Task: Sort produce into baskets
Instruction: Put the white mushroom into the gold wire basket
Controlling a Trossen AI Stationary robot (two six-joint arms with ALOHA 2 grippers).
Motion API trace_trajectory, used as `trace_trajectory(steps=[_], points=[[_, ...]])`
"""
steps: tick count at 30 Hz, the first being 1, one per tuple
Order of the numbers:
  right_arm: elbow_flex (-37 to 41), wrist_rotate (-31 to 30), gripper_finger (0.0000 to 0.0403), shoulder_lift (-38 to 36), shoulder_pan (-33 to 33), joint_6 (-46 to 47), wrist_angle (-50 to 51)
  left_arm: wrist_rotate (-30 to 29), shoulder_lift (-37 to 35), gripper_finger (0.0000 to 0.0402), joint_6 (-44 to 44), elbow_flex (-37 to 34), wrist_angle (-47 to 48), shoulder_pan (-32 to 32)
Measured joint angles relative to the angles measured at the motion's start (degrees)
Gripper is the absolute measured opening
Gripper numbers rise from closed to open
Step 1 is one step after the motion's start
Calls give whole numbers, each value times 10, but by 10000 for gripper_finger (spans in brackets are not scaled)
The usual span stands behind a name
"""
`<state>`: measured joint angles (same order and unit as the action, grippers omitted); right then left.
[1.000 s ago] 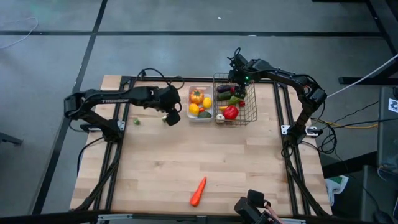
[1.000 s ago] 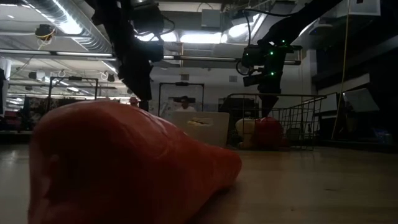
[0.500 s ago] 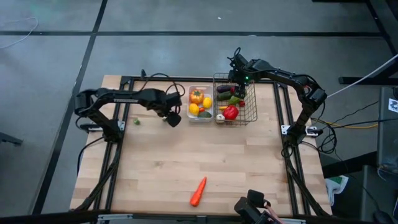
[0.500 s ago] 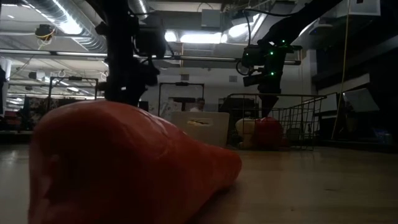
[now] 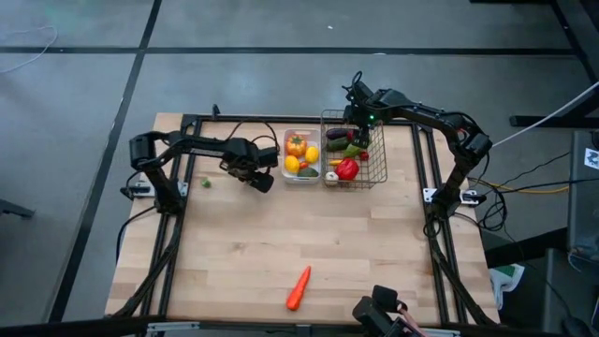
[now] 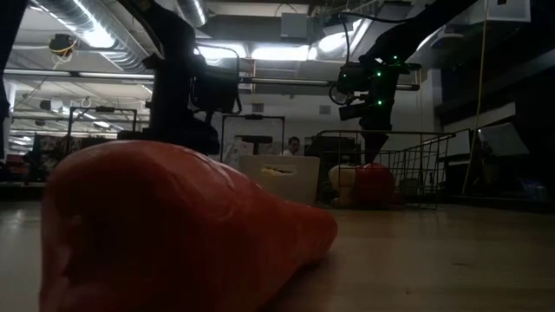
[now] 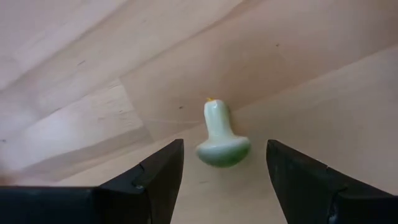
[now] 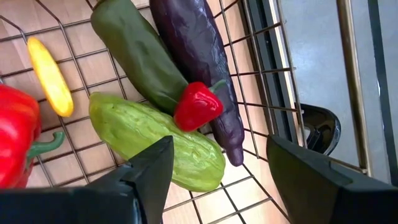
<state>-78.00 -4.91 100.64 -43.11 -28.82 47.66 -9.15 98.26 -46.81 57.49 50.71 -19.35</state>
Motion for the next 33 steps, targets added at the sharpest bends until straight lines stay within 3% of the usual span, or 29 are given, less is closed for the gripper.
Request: trace_trajectory(steps=[9,22,33], points=[[0,0,255,0,0,0,0,-3,21,220,2,0,-5,0],[0,0,255,0,0,0,-1,-3,21,132,12,0,-6,0],[0,0,255,0,0,0,-1,43,-22,133,70,7,-17,-3]])
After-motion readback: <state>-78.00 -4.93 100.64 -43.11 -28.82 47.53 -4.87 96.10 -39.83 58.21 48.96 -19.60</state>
